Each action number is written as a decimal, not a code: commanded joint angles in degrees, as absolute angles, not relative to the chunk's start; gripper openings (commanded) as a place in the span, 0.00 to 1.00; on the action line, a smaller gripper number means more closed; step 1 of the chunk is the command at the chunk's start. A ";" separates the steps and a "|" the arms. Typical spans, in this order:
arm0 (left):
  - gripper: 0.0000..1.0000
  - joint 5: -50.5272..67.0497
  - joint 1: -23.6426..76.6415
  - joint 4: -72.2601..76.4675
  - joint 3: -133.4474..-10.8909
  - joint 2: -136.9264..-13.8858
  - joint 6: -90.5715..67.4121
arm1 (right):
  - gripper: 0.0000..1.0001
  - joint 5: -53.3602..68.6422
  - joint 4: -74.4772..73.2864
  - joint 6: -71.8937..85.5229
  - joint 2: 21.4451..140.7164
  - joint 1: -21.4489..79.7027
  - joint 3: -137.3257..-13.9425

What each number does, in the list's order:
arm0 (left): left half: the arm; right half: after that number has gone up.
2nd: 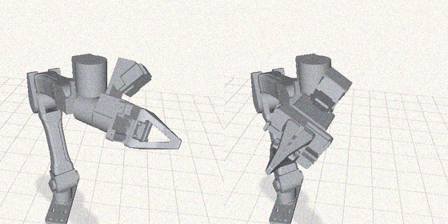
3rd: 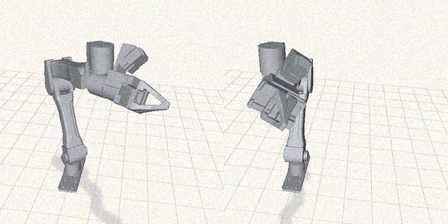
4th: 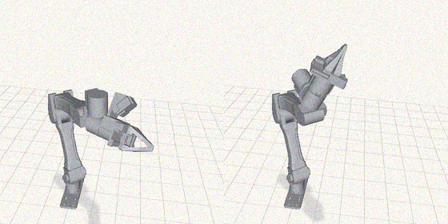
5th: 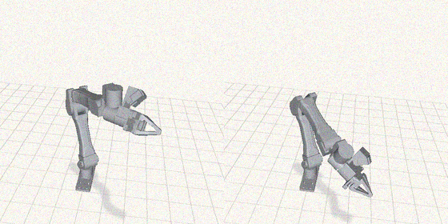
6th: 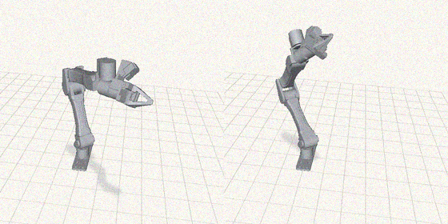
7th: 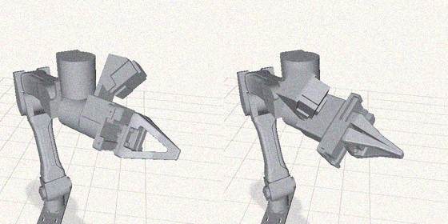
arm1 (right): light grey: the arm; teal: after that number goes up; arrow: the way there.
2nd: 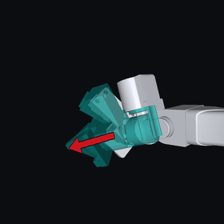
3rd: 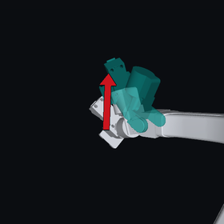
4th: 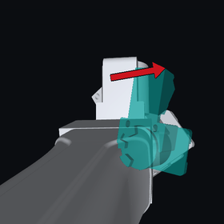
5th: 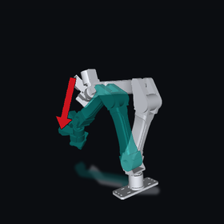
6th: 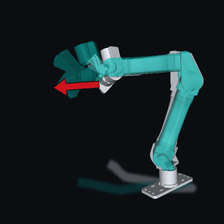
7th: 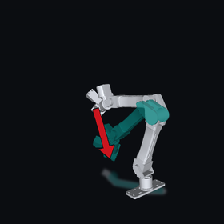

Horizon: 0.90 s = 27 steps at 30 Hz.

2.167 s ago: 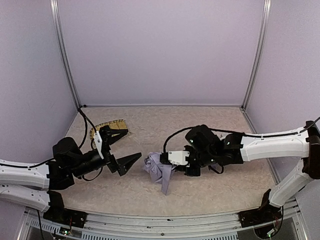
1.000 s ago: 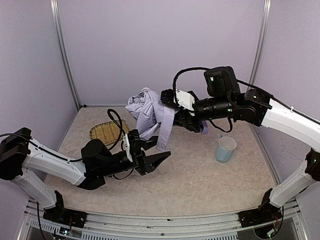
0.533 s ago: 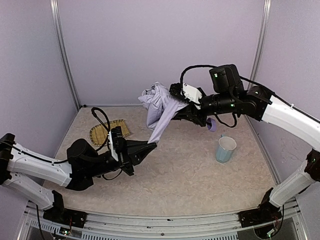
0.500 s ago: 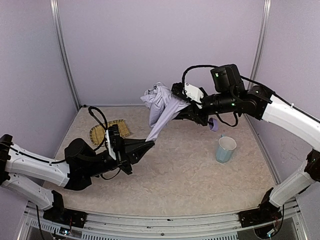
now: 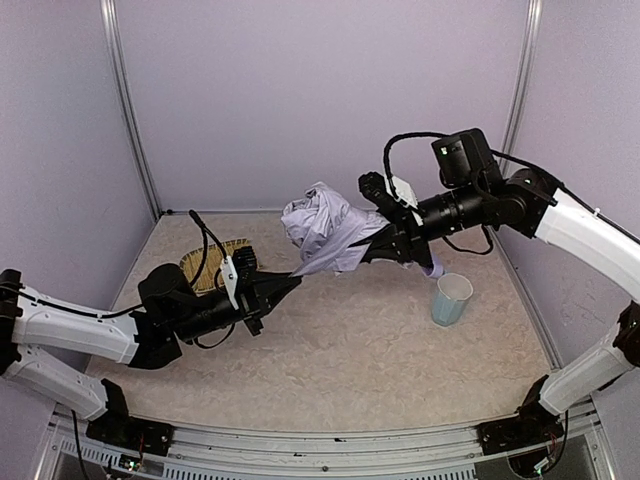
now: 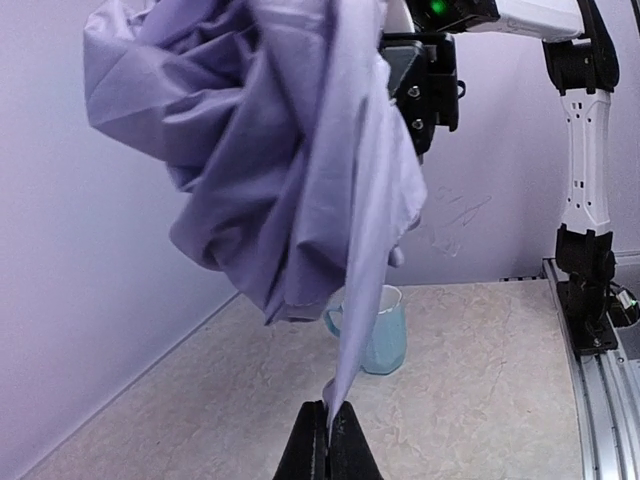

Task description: Put away the umbrella

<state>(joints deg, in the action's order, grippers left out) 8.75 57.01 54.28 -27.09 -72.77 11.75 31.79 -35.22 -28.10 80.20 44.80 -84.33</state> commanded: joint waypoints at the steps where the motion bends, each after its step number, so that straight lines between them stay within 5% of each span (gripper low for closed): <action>1: 0.00 10.08 53.09 45.68 -29.11 -77.77 18.85 | 0.00 48.07 -36.00 -32.39 74.44 47.80 -86.23; 8: 0.00 15.25 46.78 51.71 -31.79 -84.81 26.91 | 0.00 39.99 -39.89 -35.47 74.38 63.13 -77.34; 15: 0.00 20.40 41.44 49.85 -41.23 -90.47 32.83 | 0.00 14.18 -34.77 -38.66 79.15 74.78 -60.49; 27: 0.00 16.72 44.52 50.84 -37.62 -97.71 36.49 | 0.00 3.94 -22.39 -39.05 96.54 77.43 -44.58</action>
<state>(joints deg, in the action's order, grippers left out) 30.79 46.89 34.83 -36.51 -98.70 35.68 -7.51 -10.70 -37.26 91.05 72.86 -49.36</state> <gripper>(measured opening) 0.007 0.246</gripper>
